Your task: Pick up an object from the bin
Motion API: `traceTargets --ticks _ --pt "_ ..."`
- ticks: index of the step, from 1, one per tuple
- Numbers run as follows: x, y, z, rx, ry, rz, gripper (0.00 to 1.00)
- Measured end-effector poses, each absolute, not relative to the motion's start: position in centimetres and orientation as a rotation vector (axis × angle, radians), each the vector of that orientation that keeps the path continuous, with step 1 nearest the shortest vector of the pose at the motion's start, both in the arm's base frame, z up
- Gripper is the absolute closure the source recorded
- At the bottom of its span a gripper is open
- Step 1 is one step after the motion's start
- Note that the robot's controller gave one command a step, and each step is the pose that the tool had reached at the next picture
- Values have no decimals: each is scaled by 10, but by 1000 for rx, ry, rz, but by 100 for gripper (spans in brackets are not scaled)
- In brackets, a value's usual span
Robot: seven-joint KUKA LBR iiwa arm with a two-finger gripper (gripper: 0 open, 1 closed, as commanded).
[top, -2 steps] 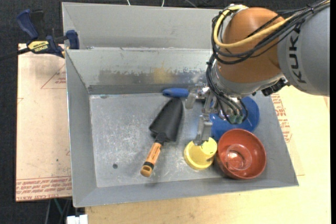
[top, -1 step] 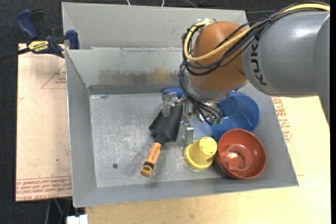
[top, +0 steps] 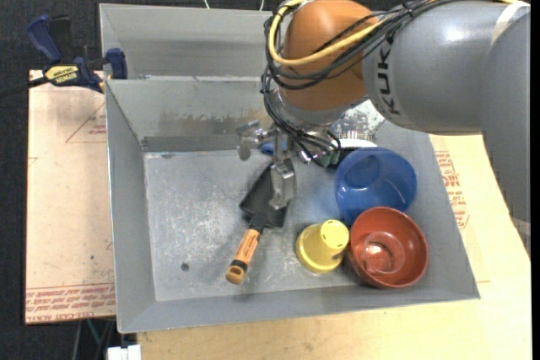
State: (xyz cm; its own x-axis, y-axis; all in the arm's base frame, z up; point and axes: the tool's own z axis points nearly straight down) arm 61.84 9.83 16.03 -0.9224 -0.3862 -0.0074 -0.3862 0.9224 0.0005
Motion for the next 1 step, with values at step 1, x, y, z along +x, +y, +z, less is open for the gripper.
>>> traceTargets --ticks 1 --pt "631 83 132 -1251 2888 6 0"
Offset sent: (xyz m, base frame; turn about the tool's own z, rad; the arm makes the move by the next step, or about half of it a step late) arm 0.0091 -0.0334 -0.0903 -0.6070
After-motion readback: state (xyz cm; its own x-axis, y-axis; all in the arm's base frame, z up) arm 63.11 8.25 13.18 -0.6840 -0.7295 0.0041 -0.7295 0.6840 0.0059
